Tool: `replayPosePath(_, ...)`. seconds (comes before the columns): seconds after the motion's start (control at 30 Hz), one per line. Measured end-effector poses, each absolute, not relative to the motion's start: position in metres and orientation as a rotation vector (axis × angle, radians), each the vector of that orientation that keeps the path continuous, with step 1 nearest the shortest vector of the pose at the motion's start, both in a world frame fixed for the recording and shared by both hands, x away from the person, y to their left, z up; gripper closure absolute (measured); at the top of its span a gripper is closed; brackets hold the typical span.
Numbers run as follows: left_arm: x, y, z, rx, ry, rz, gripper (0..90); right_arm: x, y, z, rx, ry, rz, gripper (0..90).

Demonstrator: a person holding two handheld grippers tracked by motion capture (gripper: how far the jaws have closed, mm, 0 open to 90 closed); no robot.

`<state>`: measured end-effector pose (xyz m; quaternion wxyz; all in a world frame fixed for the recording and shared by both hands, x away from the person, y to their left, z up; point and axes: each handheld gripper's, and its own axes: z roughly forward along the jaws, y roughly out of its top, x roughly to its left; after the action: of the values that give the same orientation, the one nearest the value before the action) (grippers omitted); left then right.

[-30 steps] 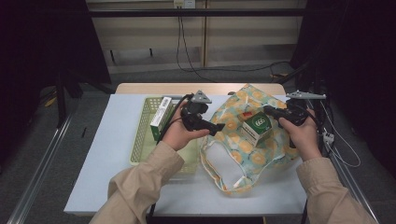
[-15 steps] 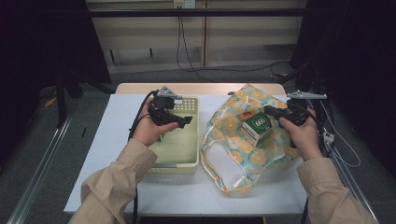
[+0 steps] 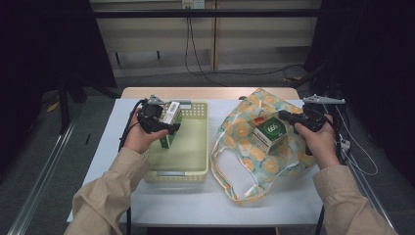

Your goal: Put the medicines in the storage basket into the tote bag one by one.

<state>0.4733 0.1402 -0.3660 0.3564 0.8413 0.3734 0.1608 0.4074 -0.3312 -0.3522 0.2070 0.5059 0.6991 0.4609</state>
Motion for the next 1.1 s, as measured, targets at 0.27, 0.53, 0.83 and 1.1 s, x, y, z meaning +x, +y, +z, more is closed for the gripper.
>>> replayPosePath(0.27, 0.477, 0.146, -0.383, 2.187, 1.060, 0.407, 20.5, 0.407, -0.332, -0.352, 1.412, 1.948, 1.283, 90.0)
replayPosePath(0.53, 0.477, 0.144, -0.384, 2.206, 1.130, 0.365, 45.6, 0.407, -0.333, -0.352, 1.411, 1.942, 1.285, 90.0)
replayPosePath(0.83, 0.476, 0.139, -0.386, 2.214, 1.158, 0.333, 62.2, 0.406, -0.333, -0.352, 1.411, 1.945, 1.284, 90.0)
replayPosePath(1.1, 0.468, 0.139, -0.366, 2.119, 1.117, 0.301, 62.6, 0.406, -0.334, -0.351, 1.411, 1.940, 1.287, 90.0)
